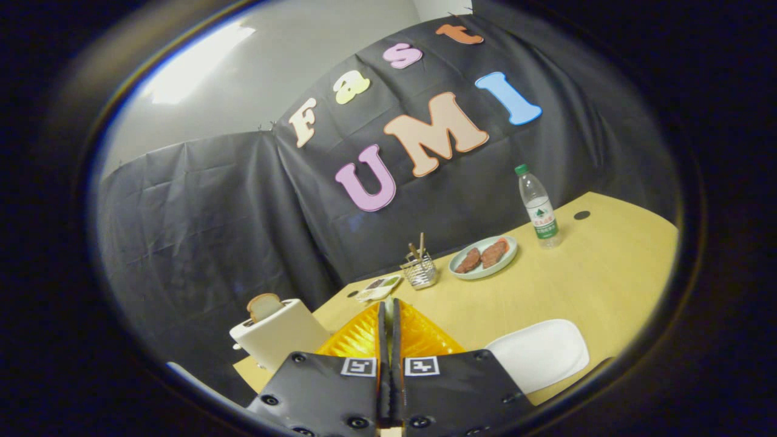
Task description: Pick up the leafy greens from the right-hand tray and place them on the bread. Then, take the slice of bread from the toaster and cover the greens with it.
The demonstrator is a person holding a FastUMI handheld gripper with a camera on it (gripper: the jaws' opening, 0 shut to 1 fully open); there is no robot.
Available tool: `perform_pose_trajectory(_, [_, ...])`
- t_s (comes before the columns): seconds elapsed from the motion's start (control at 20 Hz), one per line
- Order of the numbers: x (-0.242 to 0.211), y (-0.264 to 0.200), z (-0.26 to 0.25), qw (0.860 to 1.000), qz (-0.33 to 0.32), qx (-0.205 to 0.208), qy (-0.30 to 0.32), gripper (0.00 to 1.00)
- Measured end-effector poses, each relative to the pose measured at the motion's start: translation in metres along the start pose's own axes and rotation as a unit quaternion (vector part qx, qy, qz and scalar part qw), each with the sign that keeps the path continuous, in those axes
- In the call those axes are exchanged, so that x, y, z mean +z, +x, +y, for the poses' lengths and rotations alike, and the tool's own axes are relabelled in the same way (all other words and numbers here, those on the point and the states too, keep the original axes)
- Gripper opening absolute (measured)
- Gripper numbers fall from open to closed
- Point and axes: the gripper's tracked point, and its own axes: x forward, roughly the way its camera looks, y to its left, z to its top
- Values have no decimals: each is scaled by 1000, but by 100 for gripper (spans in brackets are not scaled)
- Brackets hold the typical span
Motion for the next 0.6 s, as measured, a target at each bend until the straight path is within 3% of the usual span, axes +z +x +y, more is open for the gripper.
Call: perform_pose_trajectory(0.6, [-19, 52, 85, 995, 18, 50, 81, 3])
